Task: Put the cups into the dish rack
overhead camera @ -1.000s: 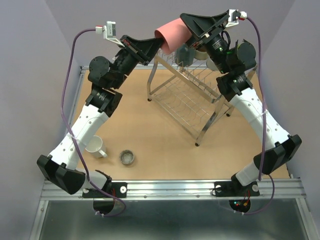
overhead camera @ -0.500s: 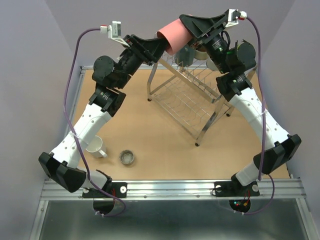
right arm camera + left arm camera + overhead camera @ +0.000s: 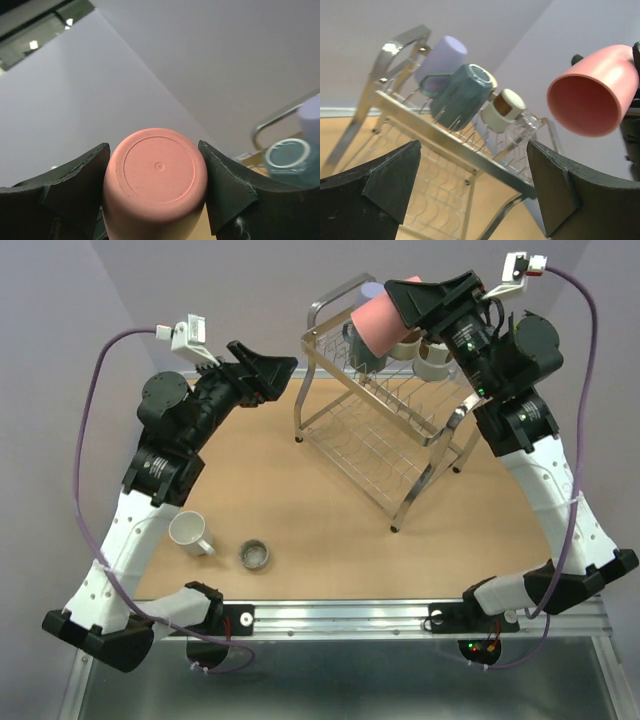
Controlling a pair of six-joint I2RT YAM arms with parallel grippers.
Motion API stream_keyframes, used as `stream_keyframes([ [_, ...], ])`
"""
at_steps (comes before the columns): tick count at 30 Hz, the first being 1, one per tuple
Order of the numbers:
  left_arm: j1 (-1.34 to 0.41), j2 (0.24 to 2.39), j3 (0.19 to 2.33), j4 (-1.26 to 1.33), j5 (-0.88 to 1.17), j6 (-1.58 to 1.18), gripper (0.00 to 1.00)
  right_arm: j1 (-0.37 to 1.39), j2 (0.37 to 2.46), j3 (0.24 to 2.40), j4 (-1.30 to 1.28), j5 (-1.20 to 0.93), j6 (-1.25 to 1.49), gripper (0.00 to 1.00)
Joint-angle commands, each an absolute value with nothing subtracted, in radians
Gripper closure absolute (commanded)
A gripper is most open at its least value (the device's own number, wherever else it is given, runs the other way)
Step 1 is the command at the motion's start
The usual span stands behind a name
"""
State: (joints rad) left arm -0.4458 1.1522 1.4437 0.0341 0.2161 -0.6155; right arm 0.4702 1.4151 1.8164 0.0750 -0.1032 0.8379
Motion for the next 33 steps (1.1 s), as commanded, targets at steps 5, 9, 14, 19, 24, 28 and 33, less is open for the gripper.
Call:
stream_keyframes([
  [5, -0.43, 1.034, 1.514, -0.573, -0.121, -0.468, 0.01, 0.465, 1.354, 1.904, -0.33, 0.152, 0.37, 1.0],
  [9, -0.425, 1.017, 1.471, -0.707, -0.17, -0.469, 0.01, 0.465, 1.371, 1.893, -0.402, 0.178, 0.276, 1.0],
  [14, -0.425, 0.973, 1.375, -0.707, -0.115, -0.502, 0.02, 0.465, 1.419, 1.887, -0.41, 0.219, 0.193, 1.0],
  [19, -0.425, 0.962, 1.361, -0.701, -0.094, -0.52, 0.04, 0.465, 1.469, 1.905, -0.408, 0.278, 0.089, 1.0],
  [24, -0.425, 0.954, 1.359, -0.712, -0.094, -0.52, 0.06, 0.465, 1.496, 1.893, -0.387, 0.318, 0.035, 1.0],
  [28, -0.425, 0.936, 1.348, -0.719, -0.094, -0.528, 0.07, 0.465, 1.5, 1.838, -0.353, 0.308, 0.034, 1.0],
  [33, -0.423, 0.93, 1.354, -0.736, -0.089, -0.522, 0.08, 0.465, 1.508, 1.796, -0.293, 0.333, 0.021, 1.0],
])
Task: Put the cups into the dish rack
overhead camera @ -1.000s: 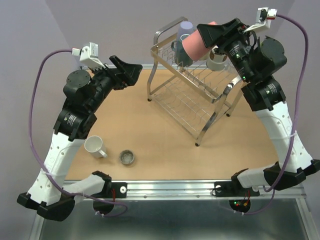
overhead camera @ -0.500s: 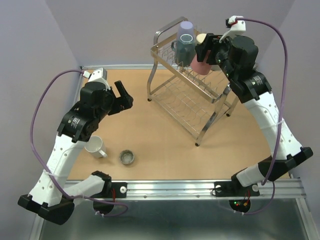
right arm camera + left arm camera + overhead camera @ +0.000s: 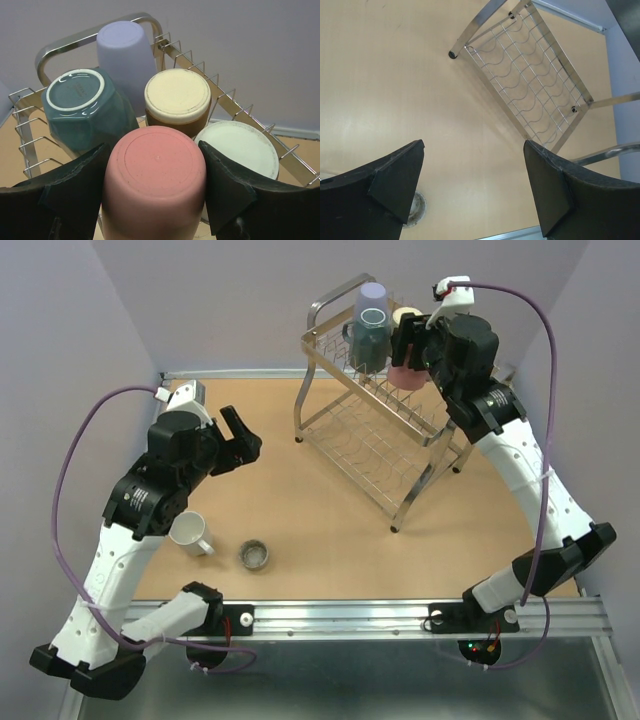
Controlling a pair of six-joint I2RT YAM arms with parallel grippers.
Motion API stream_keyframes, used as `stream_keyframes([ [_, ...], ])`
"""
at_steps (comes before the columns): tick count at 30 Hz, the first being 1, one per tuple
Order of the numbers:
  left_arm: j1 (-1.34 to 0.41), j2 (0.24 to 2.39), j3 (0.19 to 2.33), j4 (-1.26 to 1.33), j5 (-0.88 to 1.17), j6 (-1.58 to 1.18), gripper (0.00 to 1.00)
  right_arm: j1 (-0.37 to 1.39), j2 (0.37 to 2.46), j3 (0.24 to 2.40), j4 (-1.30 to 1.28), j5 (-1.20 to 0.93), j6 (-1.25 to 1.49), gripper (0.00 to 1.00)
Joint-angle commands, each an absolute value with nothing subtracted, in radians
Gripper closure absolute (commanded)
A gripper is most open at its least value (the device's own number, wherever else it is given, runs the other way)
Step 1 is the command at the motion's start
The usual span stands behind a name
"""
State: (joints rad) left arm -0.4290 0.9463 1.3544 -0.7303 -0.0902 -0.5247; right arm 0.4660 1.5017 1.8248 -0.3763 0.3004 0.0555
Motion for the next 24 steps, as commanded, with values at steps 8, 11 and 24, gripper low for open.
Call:
stream_keyframes([
  [8, -0.425, 0.931, 1.358, -0.746, -0.089, -0.515, 0.1, 0.465, 1.488, 1.678, -0.123, 0.313, 0.011, 0.99],
  [11, -0.425, 0.931, 1.367, -0.75, -0.089, -0.514, 0.1, 0.465, 1.465, 1.625, -0.074, 0.301, -0.021, 1.0],
  [24, -0.425, 0.94, 1.362, -0.741, -0.097, -0.505, 0.11, 0.465, 1.359, 1.447, -0.008, 0.264, -0.035, 0.16],
])
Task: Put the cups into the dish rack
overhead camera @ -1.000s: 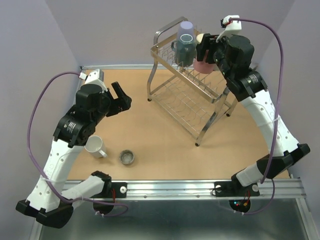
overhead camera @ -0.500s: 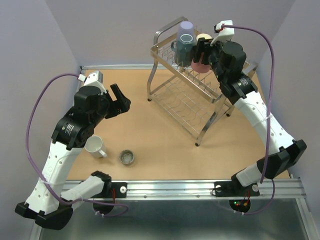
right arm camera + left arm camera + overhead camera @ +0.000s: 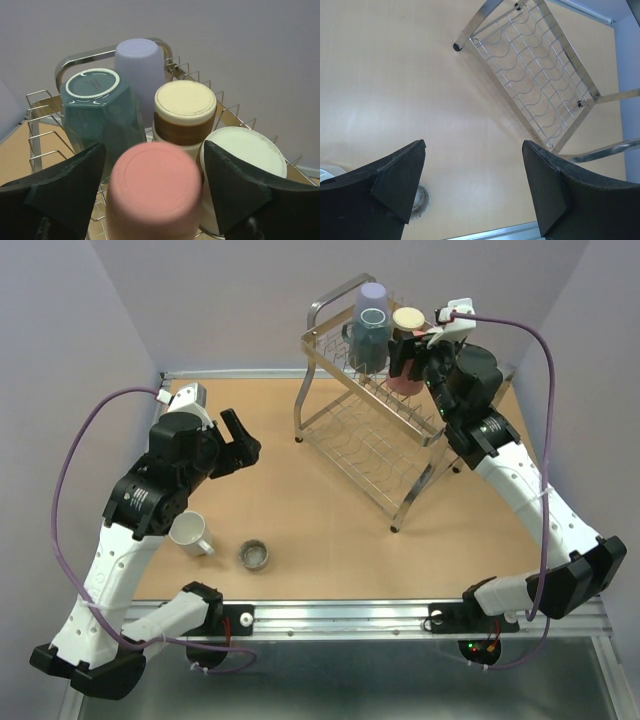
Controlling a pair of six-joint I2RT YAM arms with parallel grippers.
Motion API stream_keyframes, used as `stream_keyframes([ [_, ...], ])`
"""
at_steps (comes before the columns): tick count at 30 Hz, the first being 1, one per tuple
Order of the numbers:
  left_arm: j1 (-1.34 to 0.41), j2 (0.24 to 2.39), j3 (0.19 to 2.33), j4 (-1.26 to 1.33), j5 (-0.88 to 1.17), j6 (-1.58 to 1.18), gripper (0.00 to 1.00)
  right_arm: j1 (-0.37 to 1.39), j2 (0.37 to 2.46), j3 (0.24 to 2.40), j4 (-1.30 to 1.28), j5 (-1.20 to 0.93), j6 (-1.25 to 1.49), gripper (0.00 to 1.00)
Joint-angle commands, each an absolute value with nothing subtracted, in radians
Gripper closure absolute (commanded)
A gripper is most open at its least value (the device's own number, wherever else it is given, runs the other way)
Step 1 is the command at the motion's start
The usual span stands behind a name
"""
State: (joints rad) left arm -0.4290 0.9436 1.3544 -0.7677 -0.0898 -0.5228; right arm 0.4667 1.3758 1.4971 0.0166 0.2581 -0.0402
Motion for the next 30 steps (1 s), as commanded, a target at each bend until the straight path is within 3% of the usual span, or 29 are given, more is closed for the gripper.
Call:
stream_keyframes([
  [1, -0.423, 0.943, 1.362, -0.739, -0.095, -0.503, 0.11, 0.465, 1.356, 1.44, -0.008, 0.265, -0.035, 0.13],
  [2, -0.425, 0.948, 1.364, -0.736, -0.094, -0.502, 0.11, 0.465, 1.353, 1.439, -0.008, 0.262, -0.034, 0.0],
  [13, -0.425, 0.96, 1.365, -0.745, -0.1, -0.476, 0.11, 0.465, 1.355, 1.552, 0.018, 0.256, -0.026, 0.0],
  [22, -0.425, 0.985, 1.379, -0.845, -0.057, -0.416, 0.14, 0.465, 1.22, 1.717, 0.014, 0.377, -0.08, 0.0],
  [30, -0.454, 0.979, 1.171, -0.87, 0.112, -0.449, 0.15, 0.465, 1.118, 1.686, -0.154, 0.486, -0.049, 0.0],
])
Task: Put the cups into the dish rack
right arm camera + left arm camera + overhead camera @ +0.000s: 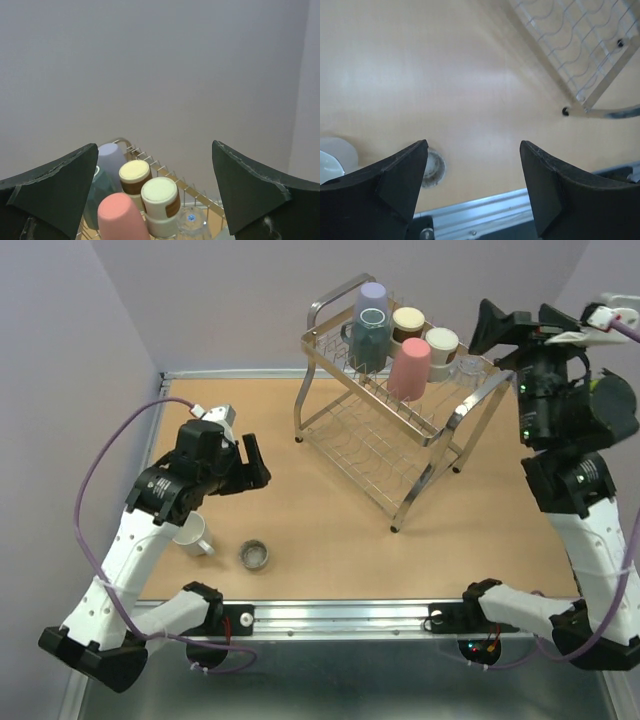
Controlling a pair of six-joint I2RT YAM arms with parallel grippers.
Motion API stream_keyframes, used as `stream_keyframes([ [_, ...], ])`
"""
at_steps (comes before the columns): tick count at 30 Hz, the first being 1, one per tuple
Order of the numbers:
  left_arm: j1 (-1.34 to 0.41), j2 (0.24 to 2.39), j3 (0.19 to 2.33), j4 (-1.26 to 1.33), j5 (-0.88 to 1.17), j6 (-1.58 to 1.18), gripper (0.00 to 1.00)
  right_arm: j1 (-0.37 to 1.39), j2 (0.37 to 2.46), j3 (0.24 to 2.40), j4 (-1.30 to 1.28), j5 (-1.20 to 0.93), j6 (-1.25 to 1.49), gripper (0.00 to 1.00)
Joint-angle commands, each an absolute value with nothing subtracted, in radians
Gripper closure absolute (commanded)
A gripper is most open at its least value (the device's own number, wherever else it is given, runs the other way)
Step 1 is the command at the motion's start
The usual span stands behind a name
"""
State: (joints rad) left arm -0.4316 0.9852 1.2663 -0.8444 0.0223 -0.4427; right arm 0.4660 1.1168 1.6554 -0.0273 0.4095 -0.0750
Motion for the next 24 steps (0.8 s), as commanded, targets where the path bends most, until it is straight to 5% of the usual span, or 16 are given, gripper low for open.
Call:
stream_keyframes([
  [1, -0.463, 0.974, 1.146, -0.864, 0.126, -0.469, 0.15, 0.465, 1.127, 1.704, -0.193, 0.47, -0.029, 0.0],
  [24, -0.673, 1.101, 0.764, -0.749, -0.026, -0.583, 0.2, 0.465, 1.14, 1.792, -0.371, 0.357, 0.178, 0.0],
])
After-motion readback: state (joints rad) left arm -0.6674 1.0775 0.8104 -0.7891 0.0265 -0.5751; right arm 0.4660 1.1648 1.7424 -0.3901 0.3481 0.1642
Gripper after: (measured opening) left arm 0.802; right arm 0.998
